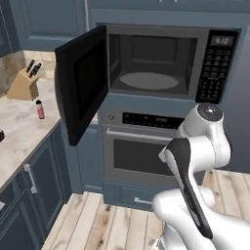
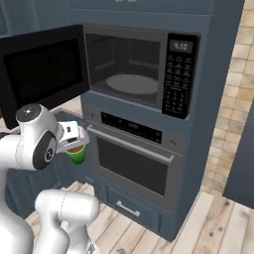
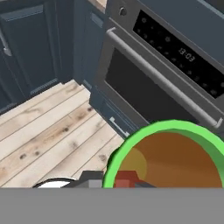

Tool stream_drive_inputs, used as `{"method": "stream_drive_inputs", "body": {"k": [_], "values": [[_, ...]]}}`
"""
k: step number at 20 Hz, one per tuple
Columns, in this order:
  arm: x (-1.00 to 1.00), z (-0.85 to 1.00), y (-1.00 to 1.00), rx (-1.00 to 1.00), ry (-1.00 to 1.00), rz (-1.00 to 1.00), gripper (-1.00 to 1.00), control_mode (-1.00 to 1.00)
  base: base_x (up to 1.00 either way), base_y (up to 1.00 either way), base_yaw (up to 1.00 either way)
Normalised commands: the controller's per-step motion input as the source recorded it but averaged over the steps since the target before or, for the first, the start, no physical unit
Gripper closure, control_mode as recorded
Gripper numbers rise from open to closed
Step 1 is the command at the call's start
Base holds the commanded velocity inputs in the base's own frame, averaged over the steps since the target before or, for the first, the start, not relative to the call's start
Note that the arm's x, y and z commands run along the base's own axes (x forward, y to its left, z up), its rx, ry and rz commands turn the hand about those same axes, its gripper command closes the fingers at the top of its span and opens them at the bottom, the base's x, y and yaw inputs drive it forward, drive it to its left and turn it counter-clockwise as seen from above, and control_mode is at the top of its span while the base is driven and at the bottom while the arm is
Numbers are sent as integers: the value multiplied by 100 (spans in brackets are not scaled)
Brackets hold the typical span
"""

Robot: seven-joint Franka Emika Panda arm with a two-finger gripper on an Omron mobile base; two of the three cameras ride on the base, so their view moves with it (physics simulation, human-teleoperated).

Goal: Place the microwavable item in the microwave. Then, close the microwave door and press the start button.

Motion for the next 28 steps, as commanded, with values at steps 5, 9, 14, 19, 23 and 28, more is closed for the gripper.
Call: {"method": "stream_drive_inputs", "body": {"k": [5, 9, 14, 19, 23, 28], "values": [[0, 0, 0, 0, 0, 0, 100, 100, 100, -26, 10], [0, 0, 0, 0, 0, 0, 100, 100, 66, -11, 23], [0, 0, 0, 0, 0, 0, 100, 100, 0, 2, 16], [0, 0, 0, 0, 0, 0, 100, 100, 17, 19, 2], [0, 0, 0, 0, 0, 0, 100, 100, 10, 0, 0], [0, 0, 0, 0, 0, 0, 100, 100, 0, -1, 3]]}}
